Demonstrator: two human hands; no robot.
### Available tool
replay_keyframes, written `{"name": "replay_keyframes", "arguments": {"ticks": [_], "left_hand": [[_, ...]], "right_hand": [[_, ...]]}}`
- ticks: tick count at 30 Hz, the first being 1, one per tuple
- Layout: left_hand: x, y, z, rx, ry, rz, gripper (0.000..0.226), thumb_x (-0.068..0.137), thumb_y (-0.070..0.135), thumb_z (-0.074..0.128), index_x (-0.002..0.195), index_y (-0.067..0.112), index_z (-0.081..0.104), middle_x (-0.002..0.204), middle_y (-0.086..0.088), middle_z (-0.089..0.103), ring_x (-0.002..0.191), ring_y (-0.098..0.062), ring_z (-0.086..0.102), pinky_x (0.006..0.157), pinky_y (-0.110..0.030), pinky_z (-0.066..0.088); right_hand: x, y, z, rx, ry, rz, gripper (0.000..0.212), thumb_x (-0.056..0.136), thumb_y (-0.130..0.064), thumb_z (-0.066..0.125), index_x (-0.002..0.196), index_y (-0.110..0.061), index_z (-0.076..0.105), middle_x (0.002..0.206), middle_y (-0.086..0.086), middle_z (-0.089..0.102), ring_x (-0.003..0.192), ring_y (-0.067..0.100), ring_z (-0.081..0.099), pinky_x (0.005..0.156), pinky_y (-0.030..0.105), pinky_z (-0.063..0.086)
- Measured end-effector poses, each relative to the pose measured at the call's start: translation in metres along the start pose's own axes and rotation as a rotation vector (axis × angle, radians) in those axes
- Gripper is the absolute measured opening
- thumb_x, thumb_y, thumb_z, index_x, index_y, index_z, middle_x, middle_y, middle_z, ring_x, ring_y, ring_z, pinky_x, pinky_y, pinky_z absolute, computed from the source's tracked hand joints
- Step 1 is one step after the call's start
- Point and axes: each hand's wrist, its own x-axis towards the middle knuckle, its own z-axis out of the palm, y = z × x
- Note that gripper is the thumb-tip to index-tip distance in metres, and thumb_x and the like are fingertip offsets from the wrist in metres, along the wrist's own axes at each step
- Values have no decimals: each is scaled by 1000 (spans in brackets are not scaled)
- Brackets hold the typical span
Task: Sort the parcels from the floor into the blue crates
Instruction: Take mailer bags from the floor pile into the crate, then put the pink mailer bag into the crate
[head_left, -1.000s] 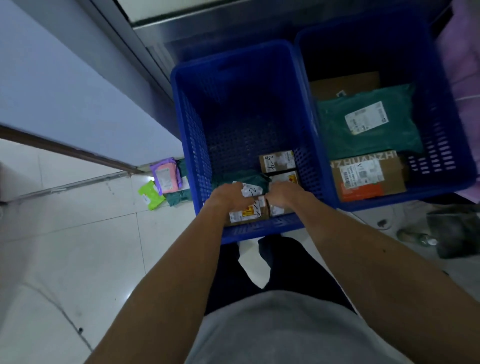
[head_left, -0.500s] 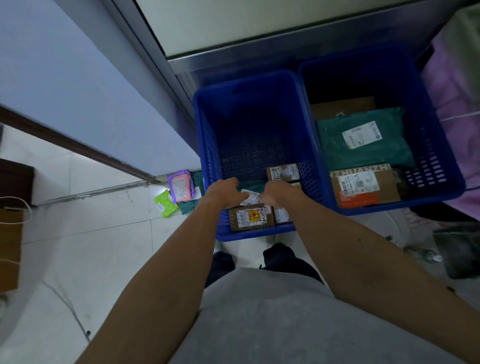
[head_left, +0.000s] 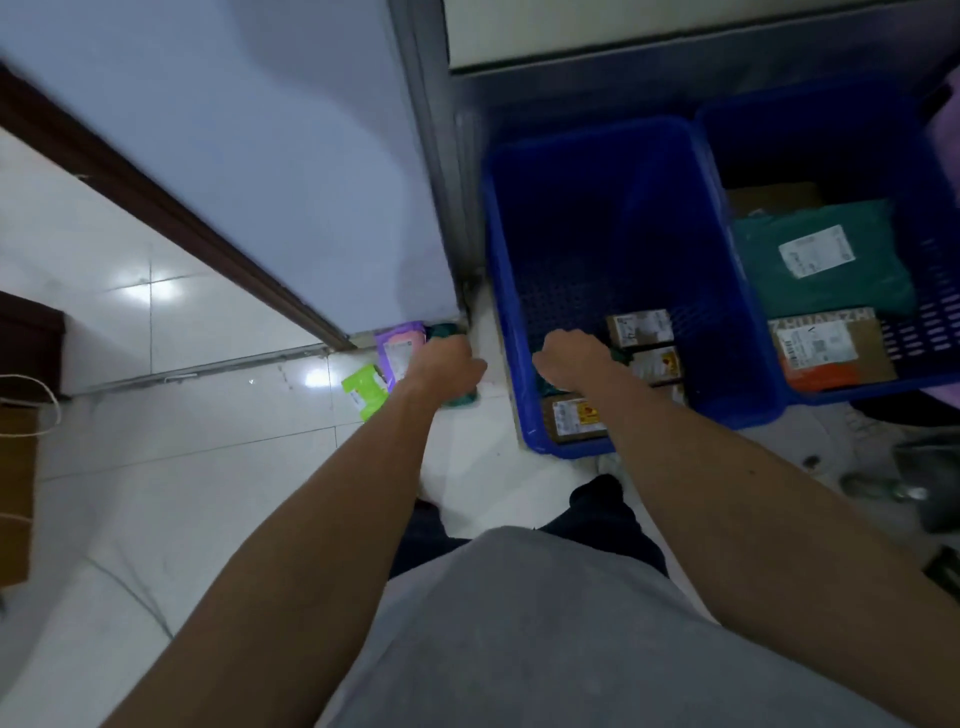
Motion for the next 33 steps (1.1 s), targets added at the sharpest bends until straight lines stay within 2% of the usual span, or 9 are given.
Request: {"name": "replay_keyframes", "arguments": {"ticks": [3,5,8,10,13,17,25,29,33], "left_hand": [[-1,-79,1,-64,-28,-17,36,93,33,51,110,4,65,114,-18,68,104,-37,63,86,-37,51],[-4,-126,-1,-49,-75,-66,40,94,37,51,118,8,64,122,-16,66,112,-37,61,91,-38,49],[-10,-179,-7,-25,-118,-114,40,94,35,48,116,6,63,122,-17,64,111,-38,60,90,-38,48],[-11,-201,-11,-47,-159,-137,40,94,34,47,115,5,64,119,-17,65,109,-37,61,89,-37,49],[-4,-222,-6,-102,-167,-154,40,97,32,46,117,3,65,122,-18,64,113,-38,59,94,-39,48],[7,-243,13,-153,-161,-196,37,99,27,45,120,4,64,124,-20,63,116,-39,57,94,-37,46],[65,-272,71,-273,-251,-291,34,97,24,47,122,7,62,128,-17,62,117,-38,56,95,-35,45],[109,-287,113,-281,-267,-311,34,99,23,44,124,7,61,127,-17,61,117,-38,56,98,-38,47],[160,-303,162,-293,-253,-331,33,99,20,43,124,8,61,124,-17,63,114,-39,58,99,-42,48]], "right_hand": [[4,-59,35,-5,-1,25,34,97,-28,43,66,-18,36,68,3,42,64,24,48,57,33,34],[6,-89,56,5,-6,43,31,97,-29,42,68,-19,39,69,1,43,72,27,52,54,32,33],[5,-120,82,21,-26,64,27,99,-32,43,92,-11,57,83,5,54,80,28,55,55,32,34],[5,-133,96,13,-45,74,29,99,-33,44,93,-9,59,86,7,55,81,28,56,53,31,33],[13,-143,112,-15,-81,84,30,100,-33,43,77,-14,50,78,4,51,78,27,54,50,30,30],[45,-152,134,-70,-132,88,29,99,-31,43,93,-8,59,95,11,62,80,28,56,59,31,39],[130,-153,189,-152,-222,45,34,98,-32,42,109,-8,63,108,14,63,87,28,54,64,32,37],[186,-141,224,-181,-256,36,36,96,-31,41,116,-10,62,112,13,63,88,27,49,61,30,35],[248,-122,267,-249,-289,13,36,95,-32,42,116,-13,64,116,12,64,100,31,58,76,35,39]]}}
